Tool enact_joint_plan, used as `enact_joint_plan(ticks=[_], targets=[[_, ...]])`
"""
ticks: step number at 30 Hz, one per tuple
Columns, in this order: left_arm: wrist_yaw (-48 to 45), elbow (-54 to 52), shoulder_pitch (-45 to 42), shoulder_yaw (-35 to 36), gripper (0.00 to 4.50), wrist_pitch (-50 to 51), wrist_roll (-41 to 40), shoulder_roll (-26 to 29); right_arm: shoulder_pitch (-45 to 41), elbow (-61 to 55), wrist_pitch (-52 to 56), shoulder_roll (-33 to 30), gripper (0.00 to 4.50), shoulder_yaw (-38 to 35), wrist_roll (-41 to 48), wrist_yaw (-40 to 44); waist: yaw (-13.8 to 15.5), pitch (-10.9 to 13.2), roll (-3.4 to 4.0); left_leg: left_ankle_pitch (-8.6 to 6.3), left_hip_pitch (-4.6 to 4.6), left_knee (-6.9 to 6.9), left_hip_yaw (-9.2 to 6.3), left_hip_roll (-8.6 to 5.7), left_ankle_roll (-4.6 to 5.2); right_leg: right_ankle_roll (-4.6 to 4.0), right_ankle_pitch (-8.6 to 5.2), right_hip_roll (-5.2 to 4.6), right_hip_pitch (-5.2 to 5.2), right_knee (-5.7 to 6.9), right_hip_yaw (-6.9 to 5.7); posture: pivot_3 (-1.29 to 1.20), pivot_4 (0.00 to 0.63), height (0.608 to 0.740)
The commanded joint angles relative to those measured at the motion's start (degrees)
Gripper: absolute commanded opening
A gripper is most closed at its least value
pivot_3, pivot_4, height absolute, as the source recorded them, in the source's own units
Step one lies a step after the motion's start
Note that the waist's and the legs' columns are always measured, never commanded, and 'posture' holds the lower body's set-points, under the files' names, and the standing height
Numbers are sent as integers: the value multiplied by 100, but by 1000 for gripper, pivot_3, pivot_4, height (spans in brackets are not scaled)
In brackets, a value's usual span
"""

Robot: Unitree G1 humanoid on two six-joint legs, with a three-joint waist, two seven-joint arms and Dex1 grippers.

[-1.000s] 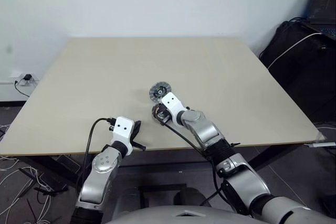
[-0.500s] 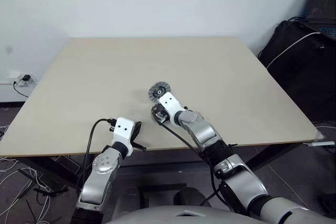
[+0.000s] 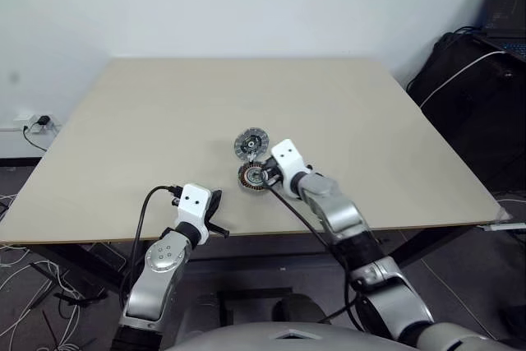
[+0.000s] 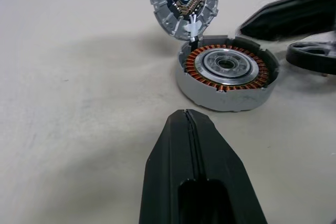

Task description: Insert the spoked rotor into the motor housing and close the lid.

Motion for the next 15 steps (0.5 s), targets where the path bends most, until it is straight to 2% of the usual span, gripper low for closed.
enact_joint_plan(ticks=[1, 4, 8, 15], targets=[[-5, -214, -28, -13, 0, -76, 28, 33, 318, -898, 270, -338, 26, -480, 255, 109, 9, 0, 0, 0, 1, 0, 0, 0, 0, 0, 0, 0, 0, 0, 0, 0, 0, 740], [-47, -213, -20, -26, 0, -65, 14, 53, 741, -1450, 605, -611, 557, -1077, 532, 49, 33, 1, 2, 0, 2, -1, 0, 1, 0, 14, -9, -1, 0, 0, 0, 0, 0, 740], [-99, -191, -42, -60, 0, -73, 13, 79, 1028, -1743, 931, -636, 1838, -1699, 845, -178, 31, 5, 7, -1, 4, -2, 0, 3, -1, 25, -15, -1, -1, -1, 2, 0, 0, 740], [-164, -124, -126, -108, 0, -94, 45, 154, 903, -1560, 2412, 316, 4090, -3123, 1719, -1132, 39, 7, 18, -1, 9, -4, 2, 8, -2, 24, -15, -1, 1, 1, -1, 0, 0, 740]])
